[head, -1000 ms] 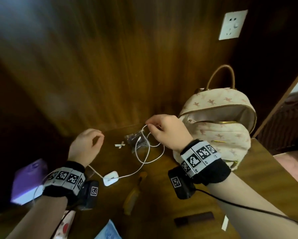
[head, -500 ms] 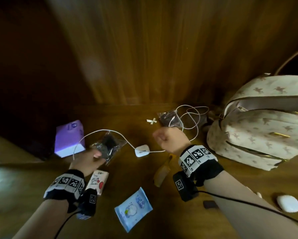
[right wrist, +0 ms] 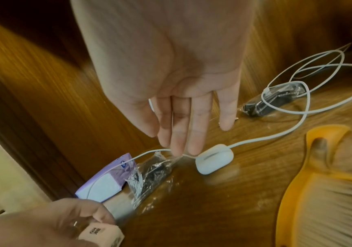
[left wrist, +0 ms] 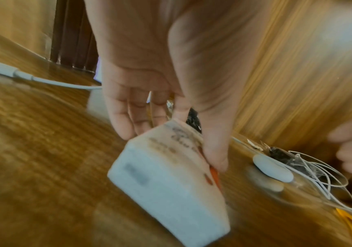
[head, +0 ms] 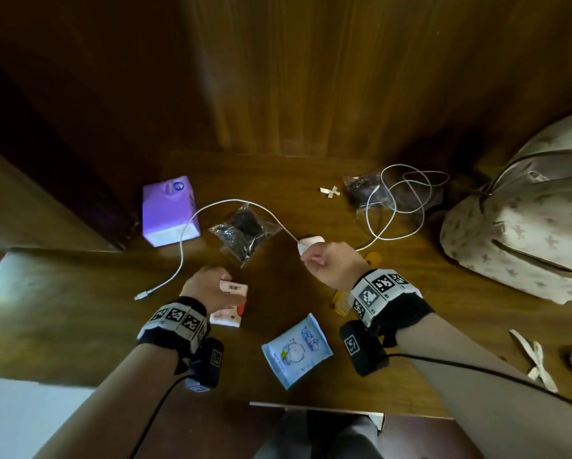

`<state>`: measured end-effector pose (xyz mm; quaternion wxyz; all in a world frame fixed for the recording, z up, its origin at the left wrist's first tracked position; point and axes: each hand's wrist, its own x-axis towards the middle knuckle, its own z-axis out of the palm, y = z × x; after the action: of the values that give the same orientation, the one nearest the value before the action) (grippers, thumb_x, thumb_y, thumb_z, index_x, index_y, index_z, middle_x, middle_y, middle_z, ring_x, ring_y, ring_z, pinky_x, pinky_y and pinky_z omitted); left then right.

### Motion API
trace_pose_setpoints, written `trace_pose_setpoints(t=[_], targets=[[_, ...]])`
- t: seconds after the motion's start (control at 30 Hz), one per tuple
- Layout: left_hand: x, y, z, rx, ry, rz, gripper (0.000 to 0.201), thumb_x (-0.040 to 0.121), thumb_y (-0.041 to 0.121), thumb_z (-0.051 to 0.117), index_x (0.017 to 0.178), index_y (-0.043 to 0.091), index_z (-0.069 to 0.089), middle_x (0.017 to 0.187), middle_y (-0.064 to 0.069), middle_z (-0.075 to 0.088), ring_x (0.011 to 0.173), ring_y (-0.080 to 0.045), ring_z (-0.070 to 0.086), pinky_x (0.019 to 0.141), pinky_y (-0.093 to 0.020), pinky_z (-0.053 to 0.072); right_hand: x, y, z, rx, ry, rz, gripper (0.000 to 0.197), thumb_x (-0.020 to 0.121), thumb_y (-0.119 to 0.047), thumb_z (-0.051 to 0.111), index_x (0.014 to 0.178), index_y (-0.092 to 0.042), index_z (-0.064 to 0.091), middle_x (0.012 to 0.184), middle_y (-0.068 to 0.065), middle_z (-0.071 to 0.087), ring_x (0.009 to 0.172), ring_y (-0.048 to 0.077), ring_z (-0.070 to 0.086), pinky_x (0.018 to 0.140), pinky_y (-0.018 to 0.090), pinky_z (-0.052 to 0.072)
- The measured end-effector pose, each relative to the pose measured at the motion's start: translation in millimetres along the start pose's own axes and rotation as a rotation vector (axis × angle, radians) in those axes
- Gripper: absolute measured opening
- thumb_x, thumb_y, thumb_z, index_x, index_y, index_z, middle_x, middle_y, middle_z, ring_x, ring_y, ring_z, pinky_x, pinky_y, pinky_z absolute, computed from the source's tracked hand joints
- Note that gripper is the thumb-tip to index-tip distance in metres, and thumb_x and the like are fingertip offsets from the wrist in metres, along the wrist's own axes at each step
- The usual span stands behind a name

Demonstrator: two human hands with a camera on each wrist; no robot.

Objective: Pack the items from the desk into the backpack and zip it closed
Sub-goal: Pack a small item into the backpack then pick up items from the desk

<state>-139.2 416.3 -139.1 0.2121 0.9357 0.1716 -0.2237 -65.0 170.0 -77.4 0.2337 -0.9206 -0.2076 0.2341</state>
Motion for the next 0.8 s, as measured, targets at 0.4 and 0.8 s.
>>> trace_pose_setpoints(t=[0.4,0.8], targets=[[-19.6,24.7,-28.0,-0.105,0.137,0.261,0.03,0.082,0.04,0.066,0.099,0.022,0.05,0.091,0.007,0.063,0.086,-0.015,0.062,0.07,-0.028,0.044,-5.6,-12.9,15.2,0.091,-0.013,-0.008,0.032,0.094,-0.032,0.05,0.122,-0.02,0.059,0.118,0.001,0.065,0.111,0.017,0.058,0.097,0.033,0.046],[-24.3,131.1,-51.3,-0.34,0.204,0.603,0.03,0.082,0.038,0.066,0.105,0.036,0.048,0.106,0.009,0.06,0.09,-0.011,0.064,0.077,-0.042,0.055,-37.2,8.3,-34.1,0.15,0.233,-0.032,0.046,0.09,-0.039,0.056,0.13,-0.018,0.05,0.117,-0.002,0.064,0.095,0.013,0.064,0.083,0.034,0.054]])
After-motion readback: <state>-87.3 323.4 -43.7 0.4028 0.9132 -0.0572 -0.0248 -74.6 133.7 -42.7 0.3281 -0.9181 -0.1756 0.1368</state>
